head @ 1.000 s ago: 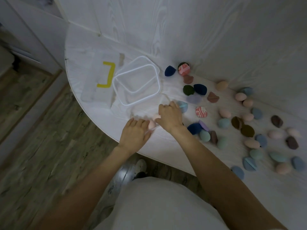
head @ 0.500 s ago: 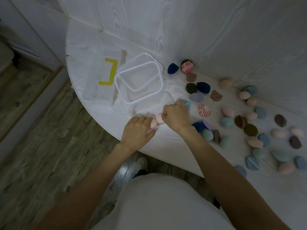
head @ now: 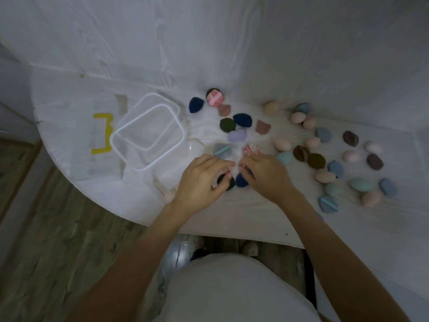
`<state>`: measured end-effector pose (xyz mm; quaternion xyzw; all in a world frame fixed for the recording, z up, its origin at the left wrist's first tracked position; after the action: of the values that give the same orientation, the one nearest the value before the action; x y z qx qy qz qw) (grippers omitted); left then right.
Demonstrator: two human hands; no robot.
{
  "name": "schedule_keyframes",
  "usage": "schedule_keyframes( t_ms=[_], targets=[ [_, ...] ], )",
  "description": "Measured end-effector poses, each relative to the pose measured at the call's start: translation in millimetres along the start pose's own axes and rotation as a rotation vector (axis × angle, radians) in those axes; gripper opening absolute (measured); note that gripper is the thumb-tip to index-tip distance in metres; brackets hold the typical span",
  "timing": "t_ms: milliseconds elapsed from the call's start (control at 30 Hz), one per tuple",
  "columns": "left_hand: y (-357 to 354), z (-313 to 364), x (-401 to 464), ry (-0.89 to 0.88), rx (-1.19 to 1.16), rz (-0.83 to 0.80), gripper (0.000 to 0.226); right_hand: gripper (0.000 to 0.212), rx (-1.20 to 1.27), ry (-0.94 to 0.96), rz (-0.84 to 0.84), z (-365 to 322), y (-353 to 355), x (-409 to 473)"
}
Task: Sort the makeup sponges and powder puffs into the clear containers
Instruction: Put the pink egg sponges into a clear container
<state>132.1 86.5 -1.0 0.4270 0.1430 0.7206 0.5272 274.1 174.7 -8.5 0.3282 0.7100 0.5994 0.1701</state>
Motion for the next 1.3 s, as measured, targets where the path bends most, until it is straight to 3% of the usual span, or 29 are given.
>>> schedule_keyframes(
  t_ms=[100, 233, 333, 433, 600, 767, 900, 1000, 1100, 1300],
  targets=[
    [-33.5, 14.6, 42.3, -0.018, -0.058, -0.118, 0.029, 0.023, -0.044, -0.161, 0.028, 59.4, 19.4, -28.2],
    [-98.9, 8.1, 95.4, 0.275, -0.232, -0.425, 0.032, 0.049, 0.075, -0.399, 0.086, 141.9, 30.1, -41.5],
    [-145.0, -3.5, 124.7, 0.309, -0.105, -0.49, 0.04, 0.035, 0.096, -0.494, 0.085, 196.9, 27.2, -37.3],
    [-191.4, -4.3, 138.8, 0.231, -0.008, -0.541, 0.045, 0.026, 0.084, -0.511, 0.064, 238.7, 27.2, -23.1],
    [-245.9, 4.8, 139.2, 0.277, 0.131, -0.67, 0.046, 0.038, 0.008, -0.354, -0.044, 281.5, 11.8, 21.3],
    [-243.4, 1.4, 137.3, 0.378, 0.106, -0.513, 0.042, 0.043, -0.044, -0.262, -0.082, 289.1, -7.6, 63.2],
    [-198.6, 11.4, 127.5, 0.52, -0.168, -0.164, 0.036, 0.039, -0.183, -0.309, -0.096, 294.2, -23.7, 71.5],
    [-150.5, 10.7, 101.9, 0.605, -0.212, 0.032, 0.033, 0.031, -0.181, -0.227, -0.018, 272.9, -18.8, 66.9],
    [-96.8, 6.3, 68.5, 0.657, -0.112, 0.145, 0.032, 0.03, 0.008, -0.194, 0.103, 228.4, -3.6, 51.4],
    [-24.0, -22.5, 6.9, 0.85, 0.042, 0.246, 0.034, 0.032, 0.556, -0.464, 0.143, 133.5, 6.2, -0.7]
  ],
)
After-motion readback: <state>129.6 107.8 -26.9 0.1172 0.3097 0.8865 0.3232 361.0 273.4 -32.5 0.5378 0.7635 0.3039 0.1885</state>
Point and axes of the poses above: each hand's wrist, its own x-axis towards the middle knuckle, its own y-axis out of the back of the hand, z = x × y, the point moved 4 cm from there along x, towards the middle knuckle, and after that the axes turned 6 degrees about z, right-handed, at the moved point
